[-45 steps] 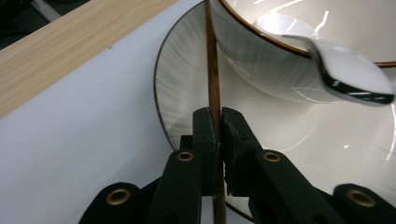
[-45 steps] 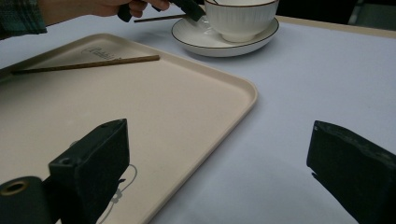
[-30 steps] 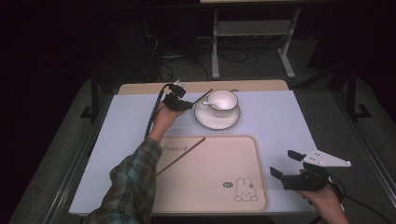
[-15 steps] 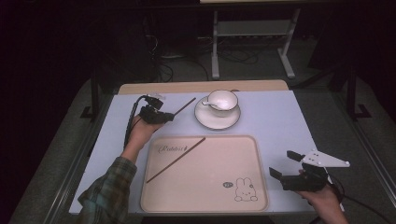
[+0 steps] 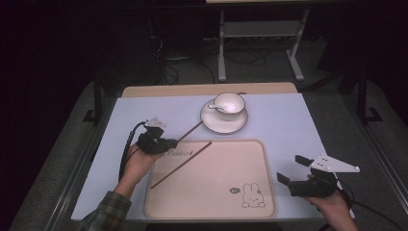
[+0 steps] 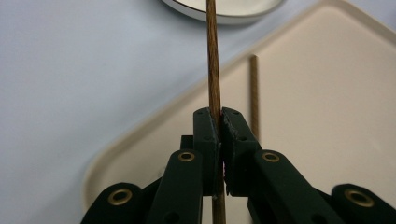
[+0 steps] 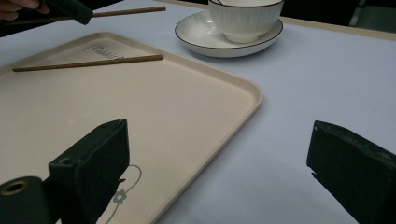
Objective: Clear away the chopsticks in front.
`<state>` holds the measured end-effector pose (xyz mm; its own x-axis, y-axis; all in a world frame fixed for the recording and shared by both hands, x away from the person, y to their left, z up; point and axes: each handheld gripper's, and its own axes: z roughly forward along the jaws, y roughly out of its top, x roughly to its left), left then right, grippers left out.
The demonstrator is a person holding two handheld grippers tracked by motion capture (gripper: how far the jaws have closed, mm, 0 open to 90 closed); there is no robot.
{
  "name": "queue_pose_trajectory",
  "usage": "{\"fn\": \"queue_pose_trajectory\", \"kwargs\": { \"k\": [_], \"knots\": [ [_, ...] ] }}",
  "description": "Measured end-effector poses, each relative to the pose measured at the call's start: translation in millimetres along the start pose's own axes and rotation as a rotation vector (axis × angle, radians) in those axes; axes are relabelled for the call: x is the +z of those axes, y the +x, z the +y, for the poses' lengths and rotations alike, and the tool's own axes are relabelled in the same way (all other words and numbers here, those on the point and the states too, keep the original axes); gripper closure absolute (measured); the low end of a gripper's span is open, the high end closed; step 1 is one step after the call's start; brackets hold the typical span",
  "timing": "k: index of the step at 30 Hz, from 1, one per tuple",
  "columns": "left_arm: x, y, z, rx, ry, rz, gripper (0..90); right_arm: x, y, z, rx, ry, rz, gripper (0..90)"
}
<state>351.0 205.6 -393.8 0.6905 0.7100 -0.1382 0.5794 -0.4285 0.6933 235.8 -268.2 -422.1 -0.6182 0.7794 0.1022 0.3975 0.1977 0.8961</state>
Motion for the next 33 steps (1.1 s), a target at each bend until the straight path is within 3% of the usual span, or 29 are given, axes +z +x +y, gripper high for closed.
{"fn": "queue_pose_trajectory", "kwargs": {
  "k": [6, 11, 23, 30, 33],
  "knots": [
    [1.4, -24.9, -16.1, 0.019, 0.007, -0.029, 84.5, 0.0, 1.2, 0.3, -0.002, 0.003, 0.002, 5.1],
    [10.6, -38.6, -29.2, 0.027, 0.047, -0.040, 84.5, 0.4, 1.3, 0.2, -0.005, 0.005, 0.005, 5.1],
    [31.2, -47.9, -36.1, 0.088, 0.140, 0.004, 83.6, 0.4, 0.8, -0.2, -0.004, 0.006, 0.006, 5.1],
    [28.4, -50.4, -31.2, 0.101, 0.126, 0.019, 77.1, 0.3, 0.8, -0.4, -0.004, 0.005, 0.006, 5.1],
    [28.3, -50.3, -18.1, 0.096, 0.091, -0.026, 76.7, 1.0, 0.2, -0.3, -0.003, 0.006, 0.005, 5.1]
  ]
}}
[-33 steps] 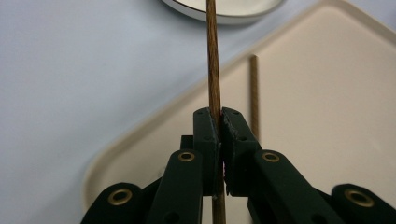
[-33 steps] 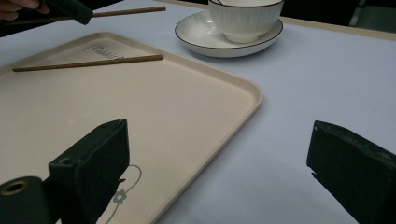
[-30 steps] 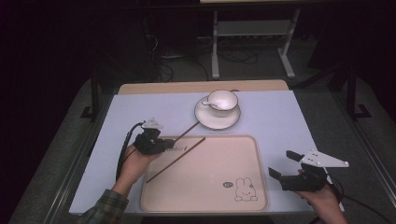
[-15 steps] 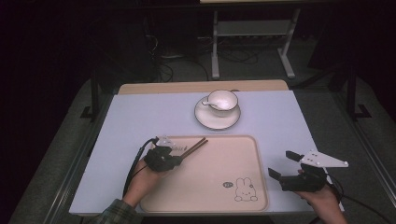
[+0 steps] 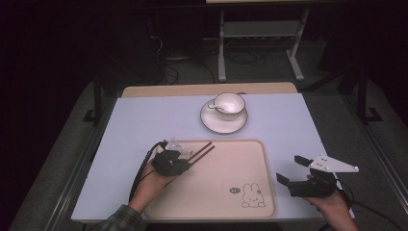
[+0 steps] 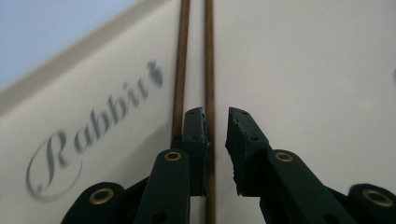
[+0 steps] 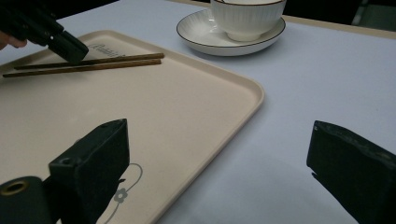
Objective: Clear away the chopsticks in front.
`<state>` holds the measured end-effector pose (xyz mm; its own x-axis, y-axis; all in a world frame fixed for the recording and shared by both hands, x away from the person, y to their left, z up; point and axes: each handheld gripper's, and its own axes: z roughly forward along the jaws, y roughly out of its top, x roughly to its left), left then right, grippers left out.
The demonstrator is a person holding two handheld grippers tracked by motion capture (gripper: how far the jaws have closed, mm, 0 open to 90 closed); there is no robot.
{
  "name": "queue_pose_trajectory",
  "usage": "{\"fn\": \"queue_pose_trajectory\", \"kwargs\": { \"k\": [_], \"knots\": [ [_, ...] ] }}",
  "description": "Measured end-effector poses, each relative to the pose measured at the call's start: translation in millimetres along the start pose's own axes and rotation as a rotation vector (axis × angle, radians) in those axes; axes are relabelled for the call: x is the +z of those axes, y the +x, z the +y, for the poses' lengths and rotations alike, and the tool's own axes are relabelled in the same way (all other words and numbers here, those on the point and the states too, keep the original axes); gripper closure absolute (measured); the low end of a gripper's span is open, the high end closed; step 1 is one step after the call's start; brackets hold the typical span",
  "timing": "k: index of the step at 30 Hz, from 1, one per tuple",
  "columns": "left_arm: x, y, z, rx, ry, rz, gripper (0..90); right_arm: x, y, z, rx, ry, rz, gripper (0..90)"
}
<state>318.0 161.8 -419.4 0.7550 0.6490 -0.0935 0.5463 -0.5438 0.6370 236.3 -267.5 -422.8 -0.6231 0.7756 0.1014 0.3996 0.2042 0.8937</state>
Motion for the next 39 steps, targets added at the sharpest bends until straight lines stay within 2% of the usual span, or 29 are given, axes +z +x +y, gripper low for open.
{"fn": "queue_pose_trajectory", "kwargs": {
  "k": [2, 4, 6, 9, 13, 19, 22, 32, 39],
  "knots": [
    [4.0, 1.4, 10.9, 0.024, -0.007, -0.030, 79.1, 0.6, -0.2, 0.0, 0.003, 0.004, 0.000, 5.1],
    [9.9, 4.0, 21.7, 0.048, -0.006, -0.043, 85.1, 0.9, 0.0, 0.2, 0.002, 0.005, 0.000, 5.1],
    [16.4, 7.4, 31.1, 0.046, -0.013, -0.071, 89.4, 1.1, 0.2, 0.1, 0.002, 0.006, -0.001, 5.1],
    [30.3, 10.9, 47.5, 0.062, -0.015, -0.097, 89.5, 1.8, -0.5, 0.0, 0.000, 0.007, -0.002, 5.1],
    [48.1, 12.5, 59.5, 0.065, -0.008, -0.138, 89.5, 2.6, -1.5, -0.8, 0.004, 0.012, -0.001, 5.1],
    [71.0, 11.1, 61.6, 0.081, 0.026, -0.146, 89.5, 3.0, -2.3, -1.2, 0.004, 0.012, 0.001, 5.1],
    [76.2, 15.5, 60.9, 0.064, 0.017, -0.144, 89.5, 2.8, -1.9, -1.2, 0.004, 0.012, 0.001, 5.1],
    [69.2, 33.6, 54.9, 0.024, 0.007, -0.111, 89.5, 2.5, -2.1, -1.1, 0.004, 0.010, 0.002, 5.2],
    [54.3, 44.6, 40.1, 0.001, 0.015, -0.098, 89.5, 1.7, -2.2, -1.0, 0.004, 0.010, 0.001, 5.2]
  ]
}}
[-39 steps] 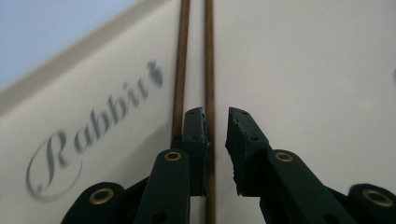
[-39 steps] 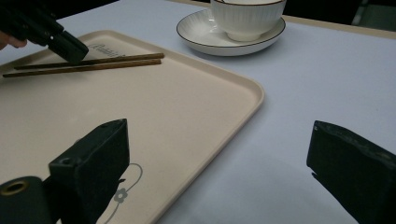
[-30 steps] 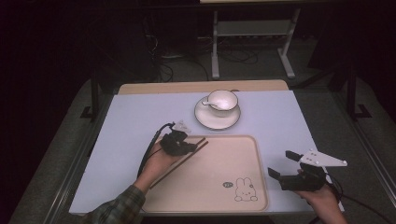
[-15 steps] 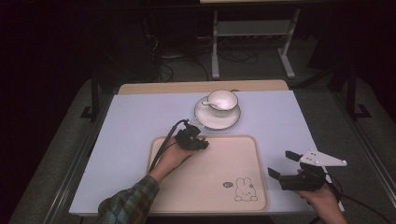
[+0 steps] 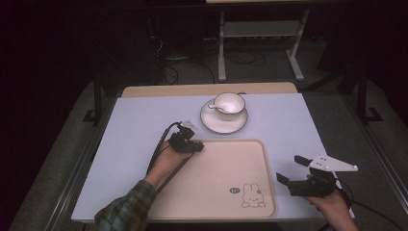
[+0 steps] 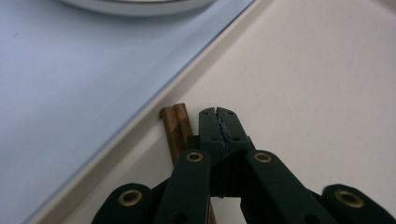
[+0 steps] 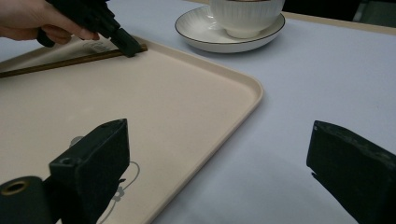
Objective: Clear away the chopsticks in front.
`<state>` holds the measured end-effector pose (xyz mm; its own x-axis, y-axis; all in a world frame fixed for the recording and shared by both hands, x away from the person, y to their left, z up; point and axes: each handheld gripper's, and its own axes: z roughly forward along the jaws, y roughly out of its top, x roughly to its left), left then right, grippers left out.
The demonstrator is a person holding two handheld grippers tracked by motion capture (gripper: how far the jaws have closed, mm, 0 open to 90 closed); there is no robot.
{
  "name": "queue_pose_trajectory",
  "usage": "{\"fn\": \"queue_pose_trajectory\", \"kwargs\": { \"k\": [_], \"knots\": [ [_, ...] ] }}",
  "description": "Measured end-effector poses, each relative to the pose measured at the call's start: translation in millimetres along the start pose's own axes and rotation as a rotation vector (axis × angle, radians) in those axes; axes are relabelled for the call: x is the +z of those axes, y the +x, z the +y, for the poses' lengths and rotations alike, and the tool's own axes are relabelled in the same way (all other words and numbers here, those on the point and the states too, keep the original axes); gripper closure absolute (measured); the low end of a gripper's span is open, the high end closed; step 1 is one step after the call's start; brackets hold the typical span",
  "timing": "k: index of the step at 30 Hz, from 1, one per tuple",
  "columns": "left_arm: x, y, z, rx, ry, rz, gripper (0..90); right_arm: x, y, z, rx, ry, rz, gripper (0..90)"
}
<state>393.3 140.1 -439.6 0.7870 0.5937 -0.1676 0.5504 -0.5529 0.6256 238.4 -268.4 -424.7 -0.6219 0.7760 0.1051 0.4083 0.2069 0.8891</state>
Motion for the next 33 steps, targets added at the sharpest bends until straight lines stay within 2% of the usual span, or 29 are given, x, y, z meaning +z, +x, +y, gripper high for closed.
{"fn": "queue_pose_trajectory", "kwargs": {
  "k": [22, 33],
  "knots": [
    [-53.1, 25.2, -53.9, -0.081, 0.012, 0.043, 89.4, -0.2, 1.1, 0.6, -0.006, -0.003, -0.003, 5.2],
    [-67.0, 31.8, -68.3, -0.094, 0.010, 0.059, 89.4, -0.7, 1.6, 0.6, -0.006, -0.004, -0.006, 5.2]
  ]
}}
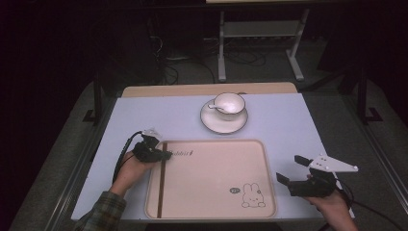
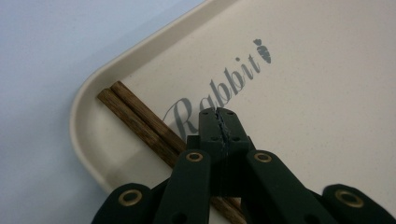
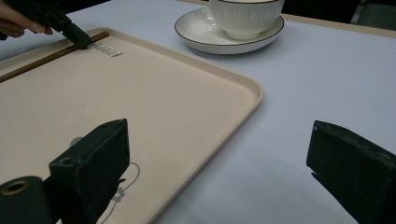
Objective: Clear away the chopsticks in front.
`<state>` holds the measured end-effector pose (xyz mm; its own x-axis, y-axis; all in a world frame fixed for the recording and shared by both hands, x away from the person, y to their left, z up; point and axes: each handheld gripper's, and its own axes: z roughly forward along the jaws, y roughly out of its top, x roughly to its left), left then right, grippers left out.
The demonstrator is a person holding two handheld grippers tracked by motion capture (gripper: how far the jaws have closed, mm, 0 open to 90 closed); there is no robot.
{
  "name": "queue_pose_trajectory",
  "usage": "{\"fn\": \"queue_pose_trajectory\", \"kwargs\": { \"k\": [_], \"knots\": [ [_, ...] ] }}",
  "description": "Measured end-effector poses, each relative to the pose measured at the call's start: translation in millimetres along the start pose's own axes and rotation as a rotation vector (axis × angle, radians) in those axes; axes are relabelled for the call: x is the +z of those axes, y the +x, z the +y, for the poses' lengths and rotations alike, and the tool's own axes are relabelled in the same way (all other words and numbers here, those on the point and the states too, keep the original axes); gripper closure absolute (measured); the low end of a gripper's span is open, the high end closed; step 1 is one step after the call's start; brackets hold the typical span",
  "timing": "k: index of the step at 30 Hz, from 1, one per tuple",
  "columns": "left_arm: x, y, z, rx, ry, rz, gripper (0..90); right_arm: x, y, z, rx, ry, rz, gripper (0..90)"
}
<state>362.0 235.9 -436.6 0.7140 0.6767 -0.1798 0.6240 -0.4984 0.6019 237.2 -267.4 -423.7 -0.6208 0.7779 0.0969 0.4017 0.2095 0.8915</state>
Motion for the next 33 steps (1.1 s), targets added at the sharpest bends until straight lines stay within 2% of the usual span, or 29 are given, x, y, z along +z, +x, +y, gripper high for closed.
{"fn": "queue_pose_trajectory", "kwargs": {
  "k": [4, 8, 11, 14, 22, 25, 28, 33],
  "knots": [
    [0.4, -1.5, 0.7, 0.009, -0.001, 0.002, 88.4, -0.2, 0.3, 0.0, 0.001, -0.001, 0.001, 5.2],
    [-4.3, -4.3, 1.1, 0.012, -0.025, 0.002, 81.6, -0.5, -0.2, -0.3, 0.001, -0.001, 0.001, 5.2],
    [-12.6, -6.7, 0.9, 0.016, -0.057, 0.011, 71.2, -0.7, -0.1, -0.2, 0.004, -0.002, 0.000, 5.2],
    [-21.6, -8.9, -2.7, 0.020, -0.081, 0.022, 56.8, -0.8, 0.3, -0.2, 0.002, -0.002, 0.001, 5.2],
    [-46.1, -14.4, -23.3, 0.050, -0.150, 0.064, 35.2, -0.8, 1.8, 0.1, -0.002, -0.006, 0.006, 5.3],
    [-55.0, -16.5, -33.8, 0.045, -0.191, 0.086, 31.6, -0.6, 2.2, 0.4, -0.005, -0.007, 0.007, 5.3],
    [-62.4, -19.2, -44.8, 0.036, -0.212, 0.100, 25.9, -0.5, 2.7, 0.5, -0.005, -0.006, 0.008, 5.2],
    [-73.1, -23.0, -65.5, 0.033, -0.244, 0.119, 21.8, -0.9, 2.7, 0.2, -0.007, -0.007, 0.010, 5.4]
  ]
}}
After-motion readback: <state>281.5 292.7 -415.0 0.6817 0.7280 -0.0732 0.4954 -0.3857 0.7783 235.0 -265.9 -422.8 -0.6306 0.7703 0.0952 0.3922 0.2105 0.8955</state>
